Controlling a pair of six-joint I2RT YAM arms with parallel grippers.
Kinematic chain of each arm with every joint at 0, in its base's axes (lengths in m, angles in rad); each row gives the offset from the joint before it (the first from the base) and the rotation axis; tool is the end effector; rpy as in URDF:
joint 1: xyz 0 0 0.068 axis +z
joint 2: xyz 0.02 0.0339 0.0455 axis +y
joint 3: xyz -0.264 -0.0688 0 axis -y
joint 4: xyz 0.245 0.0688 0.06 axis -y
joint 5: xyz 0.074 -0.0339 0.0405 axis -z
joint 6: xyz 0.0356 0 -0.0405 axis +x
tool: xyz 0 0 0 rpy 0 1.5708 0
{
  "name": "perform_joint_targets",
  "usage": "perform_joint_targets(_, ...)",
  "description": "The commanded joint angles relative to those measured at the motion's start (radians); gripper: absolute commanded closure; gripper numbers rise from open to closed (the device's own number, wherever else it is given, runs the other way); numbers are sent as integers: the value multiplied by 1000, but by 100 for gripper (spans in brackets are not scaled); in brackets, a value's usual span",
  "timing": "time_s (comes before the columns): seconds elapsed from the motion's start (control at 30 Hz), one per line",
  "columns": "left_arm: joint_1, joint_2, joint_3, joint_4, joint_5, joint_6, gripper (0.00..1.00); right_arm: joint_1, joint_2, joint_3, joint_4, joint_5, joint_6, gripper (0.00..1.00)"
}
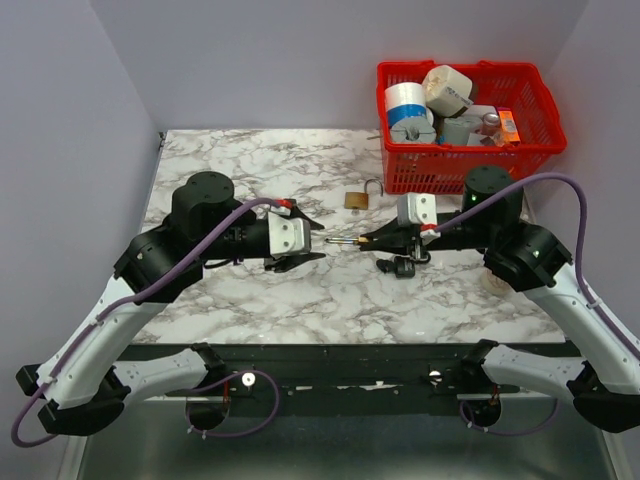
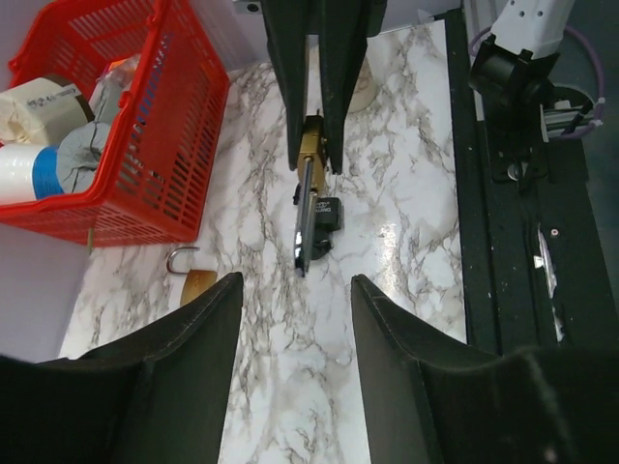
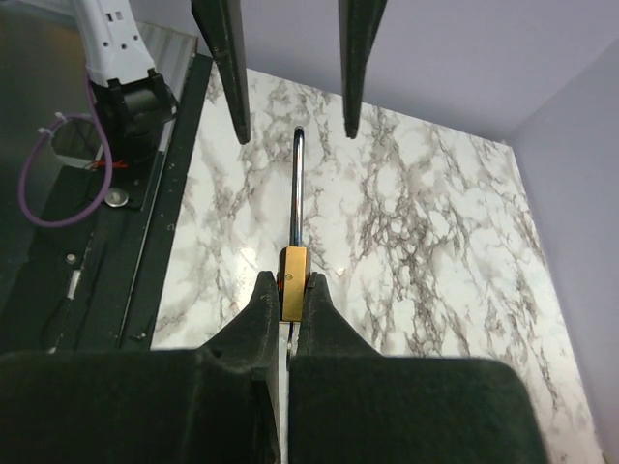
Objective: Lock with the key
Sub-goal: Lock the lock.
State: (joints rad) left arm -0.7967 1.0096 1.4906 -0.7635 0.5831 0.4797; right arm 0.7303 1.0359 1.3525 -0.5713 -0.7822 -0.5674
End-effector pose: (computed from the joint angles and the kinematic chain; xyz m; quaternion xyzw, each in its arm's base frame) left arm 0.1038 -0.1342 0.4746 0.5949 0.5123 -0.3177 0.5317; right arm 0.1290 0.1492 0.4489 -0.6277 0.4419 0.3466 0.5390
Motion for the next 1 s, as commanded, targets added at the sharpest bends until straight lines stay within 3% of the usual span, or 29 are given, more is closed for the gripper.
perform_joint_targets(0.0,-29,1,-27,29,-35,36,46,12,-7,-16,39,58,-55,99)
perform_joint_targets(0.2,-47,26,-15,50,-97,39,54,21,-14,-38,54,66,-55,99)
perform_joint_targets(0.57,-75,50,-24,36,-111,56,59,32,-19,-47,70,72,-61,99)
perform_joint_targets(0.97,-88,60,-20,43,-92,-1,93,44,-16,-52,82,67,-60,99)
